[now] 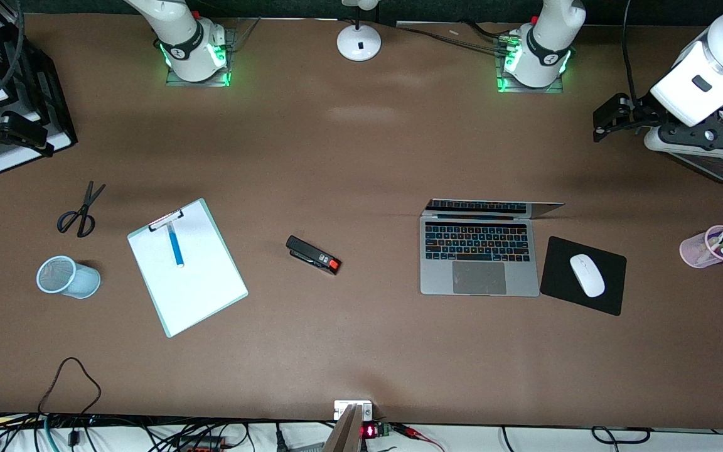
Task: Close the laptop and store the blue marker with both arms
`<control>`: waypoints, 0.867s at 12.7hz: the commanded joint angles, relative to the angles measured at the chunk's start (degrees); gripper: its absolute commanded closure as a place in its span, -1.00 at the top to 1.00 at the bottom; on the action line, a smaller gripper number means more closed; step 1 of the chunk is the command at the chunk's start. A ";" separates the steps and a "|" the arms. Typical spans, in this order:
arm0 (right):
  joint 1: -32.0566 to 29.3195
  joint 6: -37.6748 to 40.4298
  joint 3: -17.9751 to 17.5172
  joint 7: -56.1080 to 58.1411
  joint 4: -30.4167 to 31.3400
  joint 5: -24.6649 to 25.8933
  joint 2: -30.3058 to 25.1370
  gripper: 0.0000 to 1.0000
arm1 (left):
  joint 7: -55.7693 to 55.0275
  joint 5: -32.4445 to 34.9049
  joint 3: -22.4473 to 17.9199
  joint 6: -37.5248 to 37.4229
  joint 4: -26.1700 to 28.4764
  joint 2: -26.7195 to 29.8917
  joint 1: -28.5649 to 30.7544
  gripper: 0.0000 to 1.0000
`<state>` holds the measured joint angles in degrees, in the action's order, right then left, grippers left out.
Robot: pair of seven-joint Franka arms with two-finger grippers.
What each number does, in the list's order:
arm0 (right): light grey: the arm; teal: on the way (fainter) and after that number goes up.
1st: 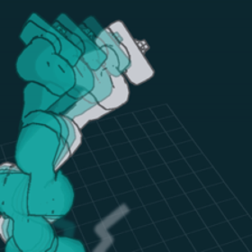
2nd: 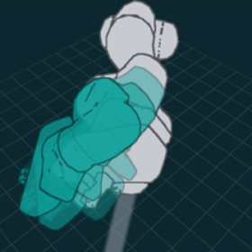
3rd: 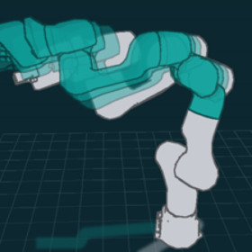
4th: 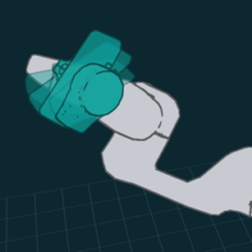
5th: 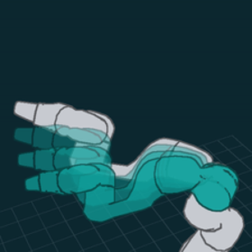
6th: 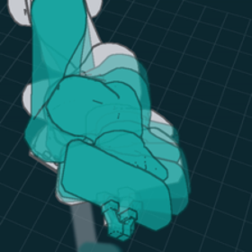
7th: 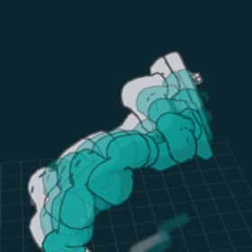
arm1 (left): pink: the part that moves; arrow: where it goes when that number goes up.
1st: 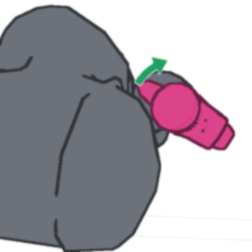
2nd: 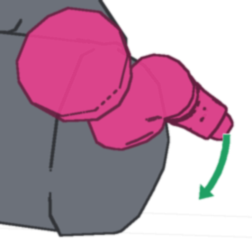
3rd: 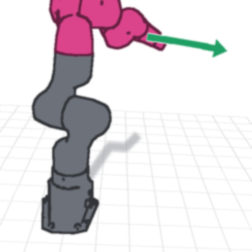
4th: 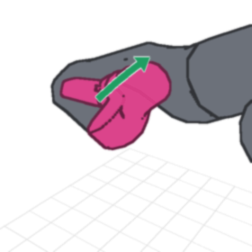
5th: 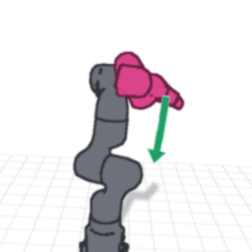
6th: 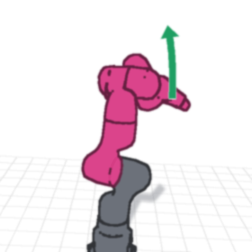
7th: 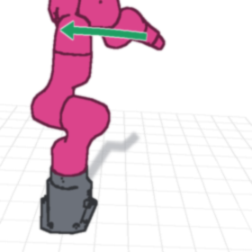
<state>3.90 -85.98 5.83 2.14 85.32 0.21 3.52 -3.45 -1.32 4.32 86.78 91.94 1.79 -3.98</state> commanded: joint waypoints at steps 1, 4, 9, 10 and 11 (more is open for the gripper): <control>-0.12 -0.24 -0.20 -0.47 -0.16 -0.12 -0.44 1.00 | 1.16 0.62 0.33 0.85 1.92 1.82 0.64 1.00; -0.12 -0.42 -0.20 -0.30 -0.16 -0.12 -0.26 1.00 | 1.16 0.62 0.33 -0.03 1.92 1.82 0.64 1.00; -0.20 -1.74 -0.20 -0.91 -0.07 -0.47 0.61 1.00 | 0.20 0.45 1.21 -0.91 2.97 0.59 -0.42 1.00; -0.20 -1.74 -0.29 -0.91 -0.07 -0.73 1.22 1.00 | 0.11 0.36 2.43 -1.00 3.15 -0.46 -0.33 1.00; -0.20 -1.74 -0.29 -0.57 -0.16 -0.73 1.84 1.00 | -1.11 0.36 3.57 -1.09 3.15 -1.34 -0.42 1.00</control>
<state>3.90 -87.29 5.81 2.10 85.40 0.14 4.44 -3.61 -1.33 6.02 85.98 94.53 1.48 -4.16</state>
